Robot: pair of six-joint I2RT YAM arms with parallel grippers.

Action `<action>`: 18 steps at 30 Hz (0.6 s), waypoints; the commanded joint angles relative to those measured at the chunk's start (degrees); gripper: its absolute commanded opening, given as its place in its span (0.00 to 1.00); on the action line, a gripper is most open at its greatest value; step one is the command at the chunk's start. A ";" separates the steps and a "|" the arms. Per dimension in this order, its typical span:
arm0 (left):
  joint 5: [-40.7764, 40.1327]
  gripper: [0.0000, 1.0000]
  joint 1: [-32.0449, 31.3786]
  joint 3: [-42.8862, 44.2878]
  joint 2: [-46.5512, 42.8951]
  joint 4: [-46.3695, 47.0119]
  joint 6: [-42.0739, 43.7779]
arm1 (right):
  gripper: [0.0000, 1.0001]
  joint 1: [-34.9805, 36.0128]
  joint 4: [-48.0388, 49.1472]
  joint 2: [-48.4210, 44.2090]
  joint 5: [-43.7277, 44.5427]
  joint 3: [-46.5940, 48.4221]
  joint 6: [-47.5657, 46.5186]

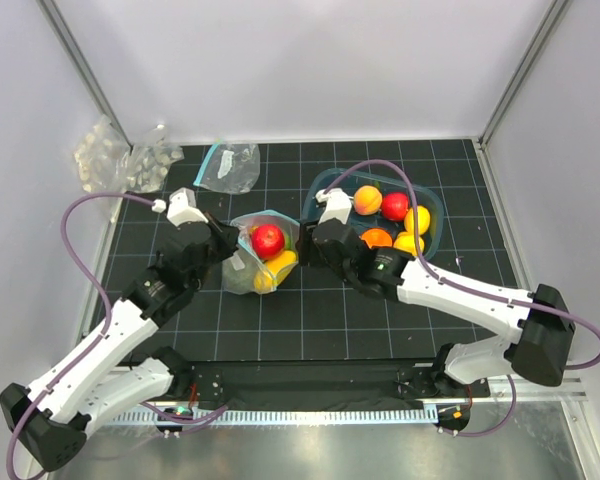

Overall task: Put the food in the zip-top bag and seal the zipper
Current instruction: Adjust the zipper food storage bag at the center of the board.

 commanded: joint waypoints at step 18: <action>-0.59 0.00 0.43 0.90 -1.97 2.12 -0.38 | 0.01 0.95 0.67 -0.28 5.32 3.74 -1.82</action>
